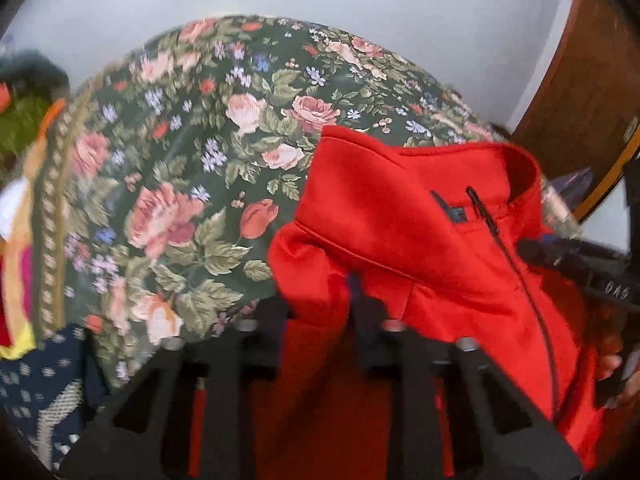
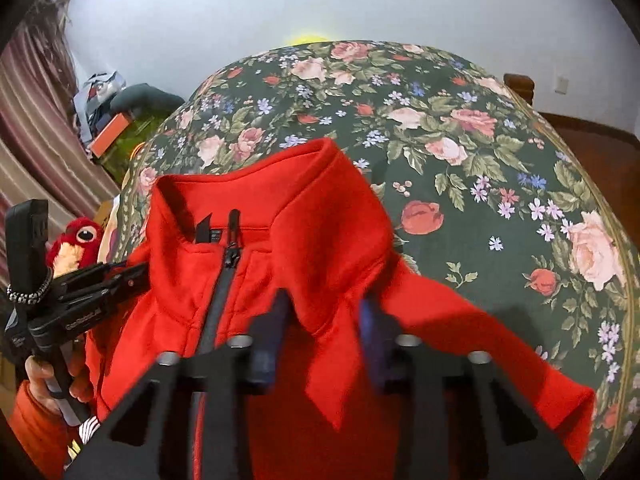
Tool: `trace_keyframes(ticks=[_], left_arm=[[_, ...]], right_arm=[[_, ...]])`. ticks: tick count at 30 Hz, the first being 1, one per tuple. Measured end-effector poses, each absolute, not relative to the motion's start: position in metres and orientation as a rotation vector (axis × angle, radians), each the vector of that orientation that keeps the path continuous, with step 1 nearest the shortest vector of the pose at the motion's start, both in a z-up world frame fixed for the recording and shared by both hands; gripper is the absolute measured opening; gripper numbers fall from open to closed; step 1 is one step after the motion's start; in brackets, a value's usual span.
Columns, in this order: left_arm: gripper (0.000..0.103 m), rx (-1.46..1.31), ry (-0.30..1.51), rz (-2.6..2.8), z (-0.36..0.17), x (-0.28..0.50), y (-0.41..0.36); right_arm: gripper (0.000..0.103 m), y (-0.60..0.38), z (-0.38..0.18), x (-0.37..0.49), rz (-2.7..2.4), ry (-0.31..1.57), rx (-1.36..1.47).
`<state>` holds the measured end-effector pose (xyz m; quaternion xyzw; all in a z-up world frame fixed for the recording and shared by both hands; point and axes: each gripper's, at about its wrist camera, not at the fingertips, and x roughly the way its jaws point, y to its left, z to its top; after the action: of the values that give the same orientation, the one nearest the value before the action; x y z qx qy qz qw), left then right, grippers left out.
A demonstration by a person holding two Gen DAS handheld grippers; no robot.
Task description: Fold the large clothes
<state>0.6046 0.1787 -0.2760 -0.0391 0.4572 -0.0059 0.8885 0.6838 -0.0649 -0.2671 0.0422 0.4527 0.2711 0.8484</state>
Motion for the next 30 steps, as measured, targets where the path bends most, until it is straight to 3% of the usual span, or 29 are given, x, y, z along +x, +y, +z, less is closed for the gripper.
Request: trace_keyframes(ticks=[1, 2, 17, 23, 30], left_arm=[[0.011, -0.067, 0.951, -0.004, -0.274, 0.603, 0.178], [0.010, -0.056, 0.950, 0.003, -0.270, 0.601, 0.178], [0.008, 0.080, 0.741, -0.063, -0.176, 0.456, 0.149], [0.008, 0.059, 0.779, -0.111, -0.188, 0.395, 0.141], [0.010, 0.110, 0.969, -0.121, -0.258, 0.352, 0.123]], right_arm=[[0.012, -0.066, -0.264, 0.681, 0.580, 0.953, 0.092], [0.011, -0.067, -0.260, 0.677, 0.590, 0.951, 0.100], [0.010, -0.106, -0.161, 0.516, 0.628, 0.717, -0.025], [0.010, -0.131, -0.165, 0.442, 0.670, 0.709, -0.022], [0.010, -0.135, -0.218, 0.388, 0.637, 0.879, -0.142]])
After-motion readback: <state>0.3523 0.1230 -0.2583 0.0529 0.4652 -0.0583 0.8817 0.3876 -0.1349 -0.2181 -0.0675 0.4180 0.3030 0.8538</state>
